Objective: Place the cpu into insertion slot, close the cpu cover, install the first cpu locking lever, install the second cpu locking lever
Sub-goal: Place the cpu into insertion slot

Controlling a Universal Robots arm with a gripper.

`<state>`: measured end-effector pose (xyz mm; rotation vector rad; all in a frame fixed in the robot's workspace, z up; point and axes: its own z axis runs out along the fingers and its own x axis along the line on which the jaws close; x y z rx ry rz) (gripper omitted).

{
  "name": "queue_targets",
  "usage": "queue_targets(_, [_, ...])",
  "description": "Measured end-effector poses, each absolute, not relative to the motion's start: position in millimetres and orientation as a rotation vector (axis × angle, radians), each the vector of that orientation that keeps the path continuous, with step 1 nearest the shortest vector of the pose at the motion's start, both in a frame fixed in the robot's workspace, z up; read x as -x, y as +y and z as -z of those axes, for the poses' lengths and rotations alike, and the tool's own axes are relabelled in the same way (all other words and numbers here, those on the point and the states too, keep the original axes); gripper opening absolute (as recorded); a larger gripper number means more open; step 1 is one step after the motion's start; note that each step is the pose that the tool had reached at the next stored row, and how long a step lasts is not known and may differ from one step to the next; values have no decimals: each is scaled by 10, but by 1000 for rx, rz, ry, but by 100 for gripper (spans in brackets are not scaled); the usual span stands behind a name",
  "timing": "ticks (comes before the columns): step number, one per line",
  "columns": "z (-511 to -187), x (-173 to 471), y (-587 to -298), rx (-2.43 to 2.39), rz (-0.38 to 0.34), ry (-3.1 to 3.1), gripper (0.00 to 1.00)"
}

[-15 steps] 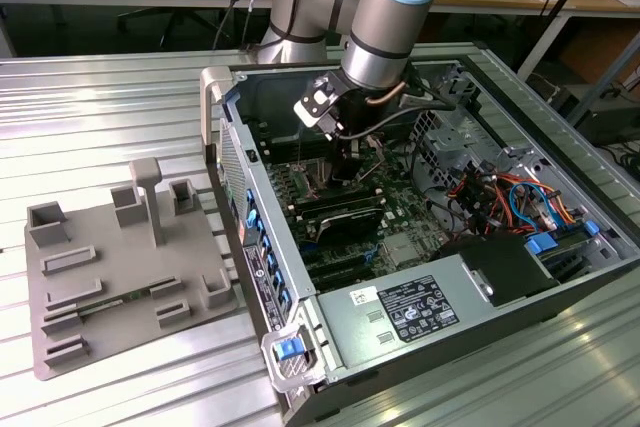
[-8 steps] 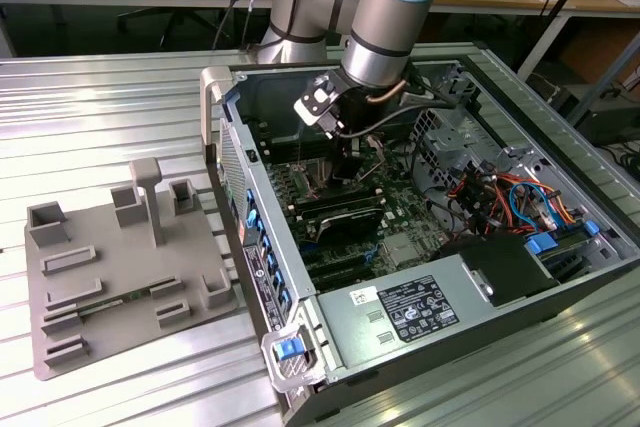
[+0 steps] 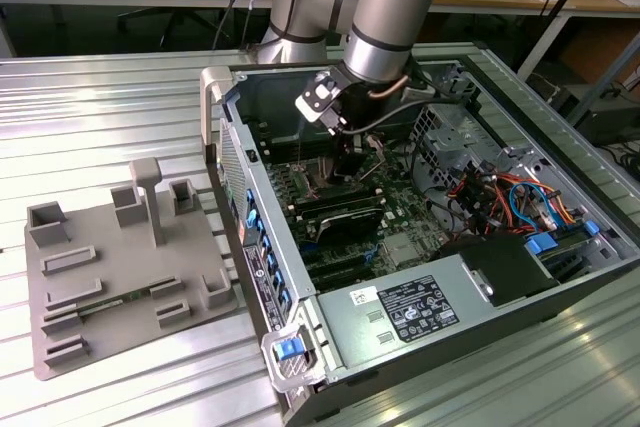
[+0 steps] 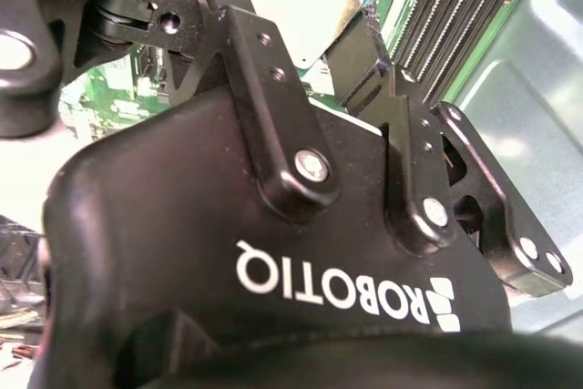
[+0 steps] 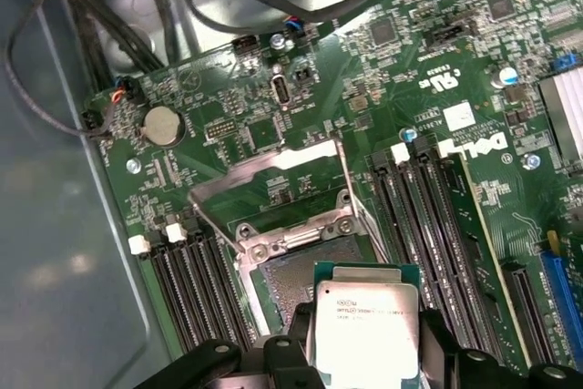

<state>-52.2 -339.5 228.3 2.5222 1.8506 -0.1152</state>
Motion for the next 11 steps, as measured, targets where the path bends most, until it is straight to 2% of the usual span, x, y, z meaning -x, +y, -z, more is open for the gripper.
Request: queue_targets(11, [-2279, 522, -3373, -2447, 114, 1945, 55])
